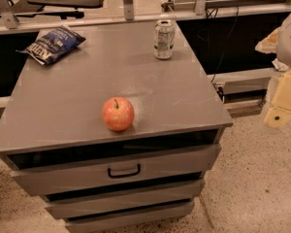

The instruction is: Knock 7up can over

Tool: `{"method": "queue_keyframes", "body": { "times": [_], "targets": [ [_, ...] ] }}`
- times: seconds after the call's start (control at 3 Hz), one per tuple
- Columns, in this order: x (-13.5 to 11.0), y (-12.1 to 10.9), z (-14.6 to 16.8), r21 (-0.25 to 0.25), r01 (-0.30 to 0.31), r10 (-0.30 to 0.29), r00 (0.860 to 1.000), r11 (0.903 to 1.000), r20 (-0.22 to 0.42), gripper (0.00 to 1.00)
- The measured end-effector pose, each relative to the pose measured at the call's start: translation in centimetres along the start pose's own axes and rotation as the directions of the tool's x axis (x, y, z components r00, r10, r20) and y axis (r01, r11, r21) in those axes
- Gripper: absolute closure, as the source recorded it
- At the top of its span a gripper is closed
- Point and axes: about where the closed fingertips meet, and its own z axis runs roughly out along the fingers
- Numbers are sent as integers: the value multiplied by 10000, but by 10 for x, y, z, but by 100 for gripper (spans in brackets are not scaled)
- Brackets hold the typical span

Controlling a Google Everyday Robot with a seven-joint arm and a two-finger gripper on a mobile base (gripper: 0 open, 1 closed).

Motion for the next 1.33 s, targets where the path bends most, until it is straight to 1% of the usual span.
{"method": "queue_keyframes", "body": {
  "times": [0.33, 0.67, 1.0, 1.33],
  "targets": [
    [0, 0, 0, 2, 0, 0, 10000, 10000, 1, 0],
    [0, -18, 12, 343, -112, 101, 9994, 9993, 321, 0],
    [-4, -62, 42, 903, -365, 276, 9948, 9952, 982, 0],
    [-17, -115, 73, 1214, -694, 453, 9805, 9902, 1912, 0]
  ]
}}
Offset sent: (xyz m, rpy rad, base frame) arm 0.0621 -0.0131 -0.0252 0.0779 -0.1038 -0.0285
